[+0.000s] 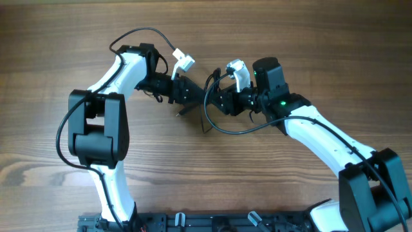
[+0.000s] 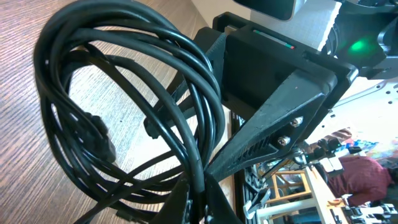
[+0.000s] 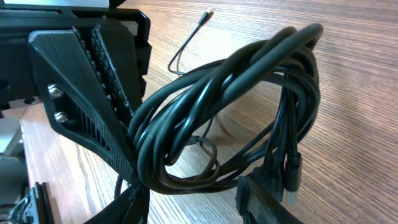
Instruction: Untangle cables
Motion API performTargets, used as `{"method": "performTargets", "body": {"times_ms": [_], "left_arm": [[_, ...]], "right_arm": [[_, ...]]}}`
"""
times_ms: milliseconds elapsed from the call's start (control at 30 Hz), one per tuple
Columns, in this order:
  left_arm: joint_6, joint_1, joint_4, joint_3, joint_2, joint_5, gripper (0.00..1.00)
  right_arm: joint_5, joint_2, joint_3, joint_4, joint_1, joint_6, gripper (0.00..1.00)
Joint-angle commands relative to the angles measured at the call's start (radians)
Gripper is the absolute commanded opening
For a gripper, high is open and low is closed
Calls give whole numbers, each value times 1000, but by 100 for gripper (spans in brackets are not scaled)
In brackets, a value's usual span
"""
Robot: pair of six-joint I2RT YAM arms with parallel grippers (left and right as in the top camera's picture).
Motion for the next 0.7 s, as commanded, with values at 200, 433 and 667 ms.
{"method": "performTargets", "body": {"times_ms": [200, 433, 667], "left_arm": [[-2, -2, -5, 1, -19, 38, 4], [-2, -2, -5, 1, -19, 34, 4], [-1, -2, -4, 1, -19, 35, 4]], "right_arm": [[57, -18, 1, -5, -3, -61, 46], [-91, -24, 1, -86, -47, -164, 43], [-163, -24, 1, -55, -78, -135, 42]]}}
